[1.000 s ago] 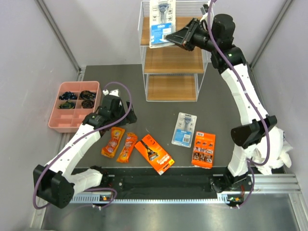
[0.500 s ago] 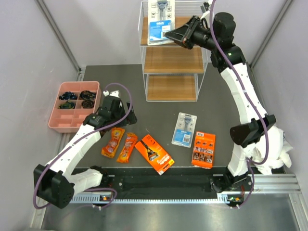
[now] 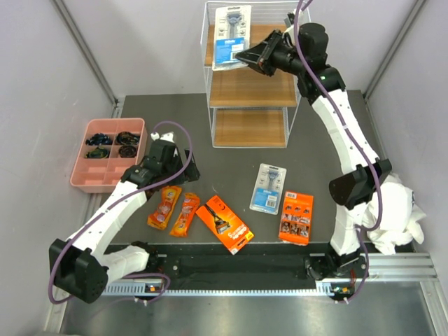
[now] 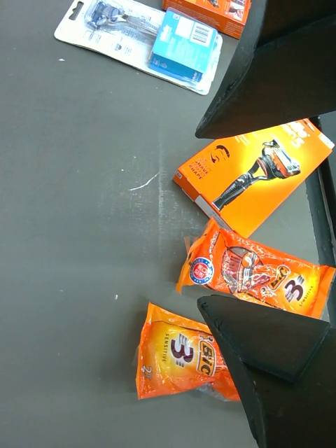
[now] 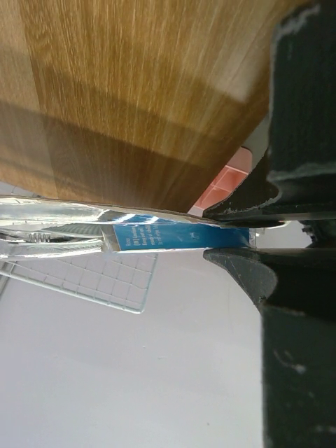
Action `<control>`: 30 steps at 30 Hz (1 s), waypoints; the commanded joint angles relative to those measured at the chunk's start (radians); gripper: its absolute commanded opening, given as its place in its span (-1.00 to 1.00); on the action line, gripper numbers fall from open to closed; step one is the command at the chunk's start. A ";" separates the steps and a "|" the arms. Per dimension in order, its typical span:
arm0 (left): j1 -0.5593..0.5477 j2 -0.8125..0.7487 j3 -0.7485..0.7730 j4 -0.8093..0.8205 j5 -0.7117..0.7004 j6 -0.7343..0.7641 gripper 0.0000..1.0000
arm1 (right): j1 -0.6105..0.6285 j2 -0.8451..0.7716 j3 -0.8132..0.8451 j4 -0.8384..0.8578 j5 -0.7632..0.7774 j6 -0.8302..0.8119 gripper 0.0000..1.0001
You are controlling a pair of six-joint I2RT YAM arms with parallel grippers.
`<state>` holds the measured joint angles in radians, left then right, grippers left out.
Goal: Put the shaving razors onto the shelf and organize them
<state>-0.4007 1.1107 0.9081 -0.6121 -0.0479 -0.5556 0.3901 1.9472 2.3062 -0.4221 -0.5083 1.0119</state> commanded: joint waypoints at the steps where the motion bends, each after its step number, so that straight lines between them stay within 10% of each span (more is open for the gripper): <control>1: 0.000 -0.015 0.002 0.032 0.006 -0.004 0.93 | 0.013 0.015 0.076 0.029 0.021 0.019 -0.95; 30: 0.000 -0.035 0.008 0.021 0.016 -0.006 0.93 | 0.016 0.035 0.116 -0.096 0.076 0.004 -0.06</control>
<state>-0.4007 1.1034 0.9081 -0.6128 -0.0410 -0.5552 0.3973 1.9873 2.3783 -0.4965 -0.4568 1.0397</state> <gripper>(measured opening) 0.969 0.451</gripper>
